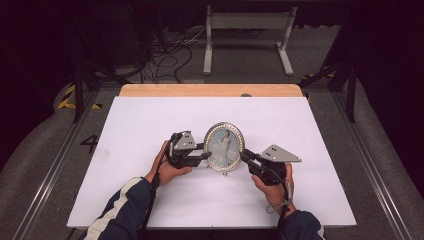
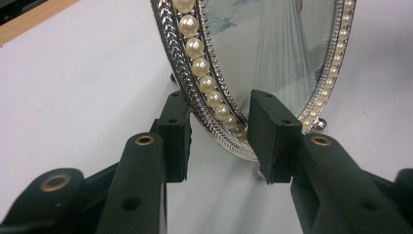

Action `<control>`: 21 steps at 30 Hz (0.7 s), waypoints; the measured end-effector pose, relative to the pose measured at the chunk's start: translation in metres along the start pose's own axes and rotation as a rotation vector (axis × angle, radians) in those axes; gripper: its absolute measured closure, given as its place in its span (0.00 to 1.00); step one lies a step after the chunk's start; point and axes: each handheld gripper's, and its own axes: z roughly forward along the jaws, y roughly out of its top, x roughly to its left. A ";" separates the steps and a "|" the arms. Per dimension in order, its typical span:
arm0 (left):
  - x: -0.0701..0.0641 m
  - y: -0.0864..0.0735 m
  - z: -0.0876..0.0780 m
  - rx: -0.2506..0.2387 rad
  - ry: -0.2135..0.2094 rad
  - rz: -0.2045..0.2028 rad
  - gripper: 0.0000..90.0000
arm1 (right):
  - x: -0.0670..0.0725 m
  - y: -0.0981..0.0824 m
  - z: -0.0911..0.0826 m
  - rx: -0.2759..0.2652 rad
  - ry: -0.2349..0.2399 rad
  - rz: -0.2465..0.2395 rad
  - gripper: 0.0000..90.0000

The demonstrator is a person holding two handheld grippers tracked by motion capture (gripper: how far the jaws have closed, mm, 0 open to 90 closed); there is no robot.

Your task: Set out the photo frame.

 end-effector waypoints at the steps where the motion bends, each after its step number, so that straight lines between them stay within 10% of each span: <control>1: 0.000 0.000 0.000 0.007 -0.005 -0.003 0.68 | 0.000 0.000 0.000 0.000 -0.001 0.001 0.87; 21: -0.013 -0.002 -0.003 0.064 0.029 0.040 0.66 | -0.004 0.001 0.008 -0.011 -0.025 0.012 0.87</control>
